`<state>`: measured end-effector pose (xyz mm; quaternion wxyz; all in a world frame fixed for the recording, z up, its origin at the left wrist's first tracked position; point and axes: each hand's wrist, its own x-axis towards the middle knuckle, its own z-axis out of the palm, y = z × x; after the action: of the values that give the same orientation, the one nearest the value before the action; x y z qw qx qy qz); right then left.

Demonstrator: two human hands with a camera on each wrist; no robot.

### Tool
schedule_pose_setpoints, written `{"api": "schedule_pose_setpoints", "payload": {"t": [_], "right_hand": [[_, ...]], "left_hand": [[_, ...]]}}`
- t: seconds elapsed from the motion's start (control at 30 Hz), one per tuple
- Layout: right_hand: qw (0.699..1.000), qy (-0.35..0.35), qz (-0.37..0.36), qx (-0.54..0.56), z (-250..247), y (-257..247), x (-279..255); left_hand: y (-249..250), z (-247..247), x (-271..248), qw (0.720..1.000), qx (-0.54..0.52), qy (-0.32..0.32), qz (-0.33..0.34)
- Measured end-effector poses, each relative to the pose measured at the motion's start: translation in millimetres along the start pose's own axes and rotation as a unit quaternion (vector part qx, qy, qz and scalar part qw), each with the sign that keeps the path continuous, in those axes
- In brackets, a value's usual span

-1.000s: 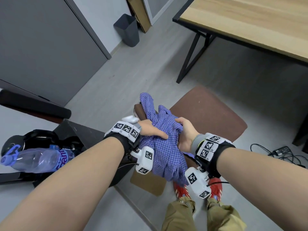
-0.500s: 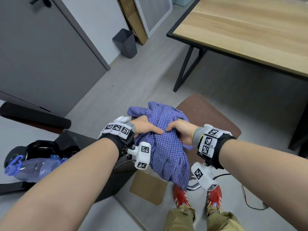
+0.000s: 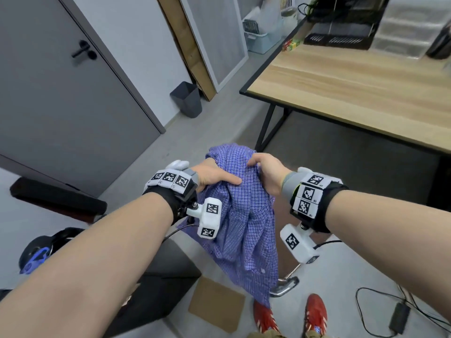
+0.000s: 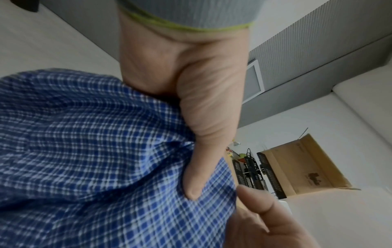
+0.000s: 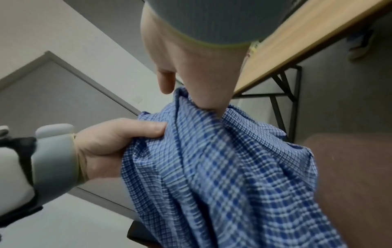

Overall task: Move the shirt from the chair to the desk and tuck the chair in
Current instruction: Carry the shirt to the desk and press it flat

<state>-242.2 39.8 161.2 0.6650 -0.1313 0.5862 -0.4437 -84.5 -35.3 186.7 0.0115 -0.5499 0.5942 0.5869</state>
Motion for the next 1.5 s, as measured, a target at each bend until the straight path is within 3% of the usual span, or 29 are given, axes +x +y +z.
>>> {"api": "schedule_pose_setpoints", "payload": {"t": [0.13,0.2,0.33,0.4,0.6,0.73,0.9,1.07,1.23,1.4,1.5], "right_hand": [[0.979,0.022,-0.099,-0.176,-15.7,-43.9,-19.2],[0.967,0.035,-0.139,-0.209,-33.5,-61.9,-26.0],[0.965,-0.012,-0.132,-0.228,-64.4,-83.6,-39.7],[0.972,-0.046,-0.114,-0.202,-70.9,-86.6,-55.1],[0.966,-0.077,-0.172,-0.178,-74.9,-84.0,-75.4],[0.948,-0.186,-0.115,-0.232,-69.1,-63.7,-73.3],[0.913,-0.126,-0.214,-0.325,-72.6,-45.2,-52.6],[0.912,-0.066,-0.241,-0.327,-84.5,-33.1,-37.8],[0.954,-0.021,-0.223,-0.201,-109.2,-36.9,-26.2],[0.961,0.017,-0.217,-0.171,-130.2,-55.3,-23.3],[0.965,0.023,-0.213,-0.151,-150.0,-69.2,-22.9]], "left_hand": [[34.8,-10.1,-18.5,0.999,-0.022,-0.041,0.028],[56.6,-17.4,-30.7,0.995,-0.042,-0.082,0.045],[89.1,-32.5,-47.6,0.987,-0.081,-0.113,0.079],[98.7,-35.7,-51.4,0.984,-0.114,-0.099,0.089],[111.7,-17.3,-43.3,0.972,-0.207,-0.048,0.101],[114.4,10.0,-36.2,0.973,-0.210,-0.068,0.074],[117.5,47.1,-31.4,0.975,-0.200,-0.094,0.036],[130.8,65.3,-25.7,0.990,-0.133,-0.055,0.008],[152.6,80.0,-10.3,0.998,0.054,0.024,0.001],[164.6,81.3,7.4,0.968,0.191,0.156,0.041],[168.5,85.4,21.6,0.917,0.255,0.287,0.106]]}}
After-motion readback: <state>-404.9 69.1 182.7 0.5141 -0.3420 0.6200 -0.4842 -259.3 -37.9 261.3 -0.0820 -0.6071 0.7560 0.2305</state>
